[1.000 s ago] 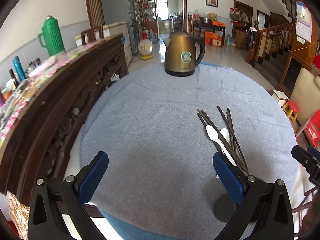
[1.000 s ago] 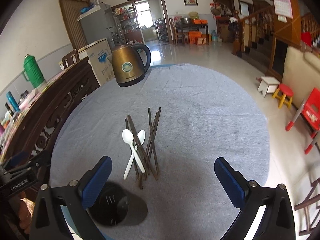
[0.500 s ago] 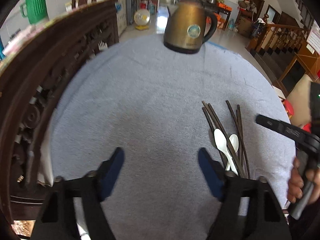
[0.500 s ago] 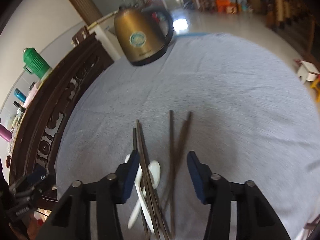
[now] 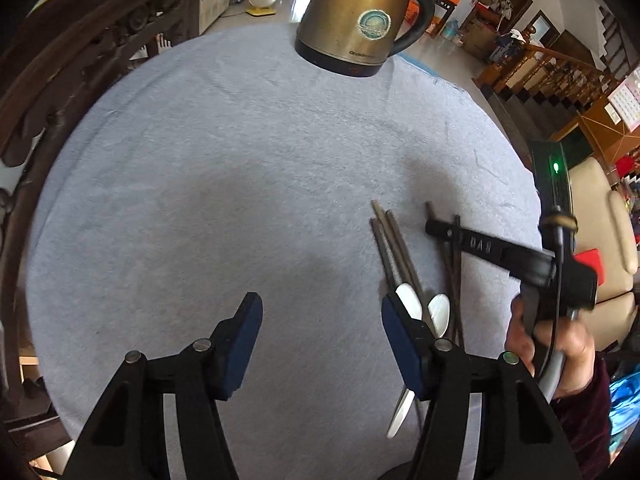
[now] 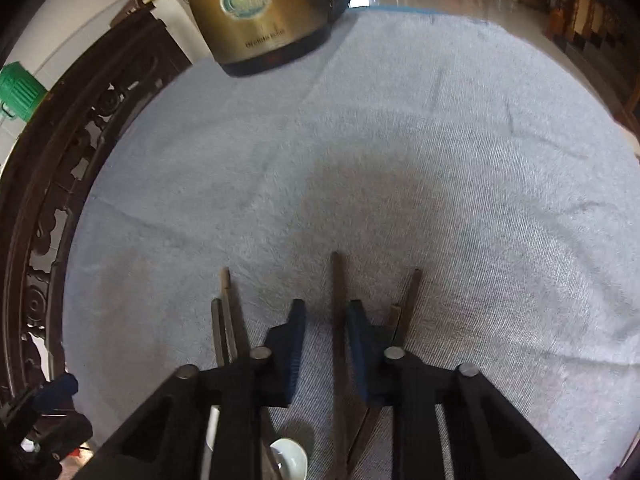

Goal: Organize utensils

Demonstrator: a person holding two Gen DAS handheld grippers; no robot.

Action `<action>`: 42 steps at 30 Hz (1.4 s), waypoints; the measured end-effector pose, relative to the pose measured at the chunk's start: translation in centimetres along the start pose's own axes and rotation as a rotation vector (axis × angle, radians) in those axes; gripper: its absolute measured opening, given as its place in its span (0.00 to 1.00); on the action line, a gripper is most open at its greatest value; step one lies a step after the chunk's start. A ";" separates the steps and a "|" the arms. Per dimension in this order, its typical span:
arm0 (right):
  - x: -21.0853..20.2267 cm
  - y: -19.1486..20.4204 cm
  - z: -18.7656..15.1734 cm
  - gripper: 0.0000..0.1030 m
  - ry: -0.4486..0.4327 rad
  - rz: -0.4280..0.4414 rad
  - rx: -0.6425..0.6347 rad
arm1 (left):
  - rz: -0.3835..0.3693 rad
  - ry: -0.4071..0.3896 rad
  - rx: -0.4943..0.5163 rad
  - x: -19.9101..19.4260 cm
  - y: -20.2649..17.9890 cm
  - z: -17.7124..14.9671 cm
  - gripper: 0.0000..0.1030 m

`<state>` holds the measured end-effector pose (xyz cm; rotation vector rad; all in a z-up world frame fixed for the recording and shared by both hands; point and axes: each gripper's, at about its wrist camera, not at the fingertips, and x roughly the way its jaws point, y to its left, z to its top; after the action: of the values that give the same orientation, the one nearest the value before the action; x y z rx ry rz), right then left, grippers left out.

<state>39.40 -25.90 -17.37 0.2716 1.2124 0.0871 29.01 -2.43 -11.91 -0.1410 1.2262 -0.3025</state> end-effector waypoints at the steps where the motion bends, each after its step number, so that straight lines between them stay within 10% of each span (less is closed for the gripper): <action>1: 0.1 -0.2 -0.1 0.07 0.005 0.017 0.006 | -0.008 0.004 -0.004 0.4 -0.3 0.6 0.61; 22: -10.5 -9.4 -6.5 0.07 -0.240 0.217 0.151 | 0.099 0.193 -0.030 11.7 -8.2 5.7 0.49; 26: -10.8 -10.0 -7.4 0.07 -0.246 0.235 0.160 | 0.140 0.181 -0.009 12.0 -8.8 6.1 0.17; 42: -15.0 -9.1 -11.4 0.07 -0.330 0.273 0.164 | -0.035 -0.001 0.055 2.4 -8.1 4.7 0.11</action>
<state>22.74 -36.05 -9.68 0.5722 0.8501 0.1734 32.90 -11.16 -10.37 -0.1153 1.2139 -0.3660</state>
